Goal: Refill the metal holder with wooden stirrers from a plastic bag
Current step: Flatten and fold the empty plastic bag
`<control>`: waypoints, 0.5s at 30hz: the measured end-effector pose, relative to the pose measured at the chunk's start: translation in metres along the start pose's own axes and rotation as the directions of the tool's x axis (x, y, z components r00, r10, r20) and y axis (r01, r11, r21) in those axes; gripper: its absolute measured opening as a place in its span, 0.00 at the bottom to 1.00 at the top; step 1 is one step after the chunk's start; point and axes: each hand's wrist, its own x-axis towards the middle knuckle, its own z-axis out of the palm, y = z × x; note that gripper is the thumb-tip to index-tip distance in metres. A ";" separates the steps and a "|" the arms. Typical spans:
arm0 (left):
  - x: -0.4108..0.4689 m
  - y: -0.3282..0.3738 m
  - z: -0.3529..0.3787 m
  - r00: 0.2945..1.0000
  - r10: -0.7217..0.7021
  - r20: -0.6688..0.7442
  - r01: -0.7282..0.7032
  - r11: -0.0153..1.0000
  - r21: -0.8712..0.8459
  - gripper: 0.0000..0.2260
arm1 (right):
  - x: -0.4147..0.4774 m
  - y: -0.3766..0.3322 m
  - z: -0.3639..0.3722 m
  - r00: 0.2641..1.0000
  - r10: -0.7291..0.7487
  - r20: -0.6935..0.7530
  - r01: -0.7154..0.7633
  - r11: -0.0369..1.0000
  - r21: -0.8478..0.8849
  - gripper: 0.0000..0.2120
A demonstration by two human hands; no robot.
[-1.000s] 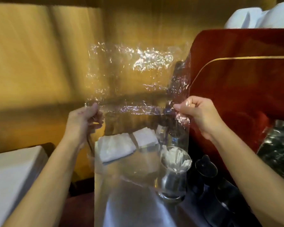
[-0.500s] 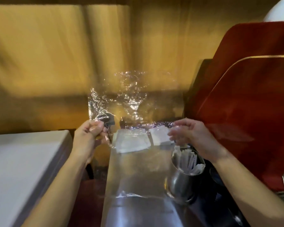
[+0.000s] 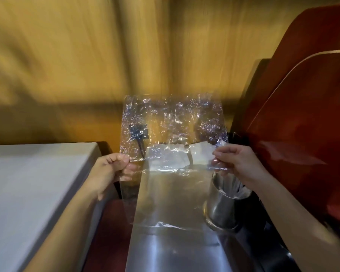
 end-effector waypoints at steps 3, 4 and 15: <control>-0.004 0.001 -0.004 1.000 0.005 0.015 -0.005 1.000 0.010 0.09 | 0.000 0.000 -0.001 0.999 -0.014 0.041 0.014 1.000 0.002 0.04; -0.005 0.002 -0.006 1.000 0.008 0.021 -0.008 1.000 0.010 0.09 | 0.000 0.001 -0.002 0.998 -0.016 0.062 0.016 1.000 0.006 0.05; -0.014 0.007 -0.023 0.998 0.051 0.047 -0.054 0.996 0.068 0.13 | -0.007 -0.002 0.008 0.979 -0.078 0.190 0.098 0.990 -0.097 0.09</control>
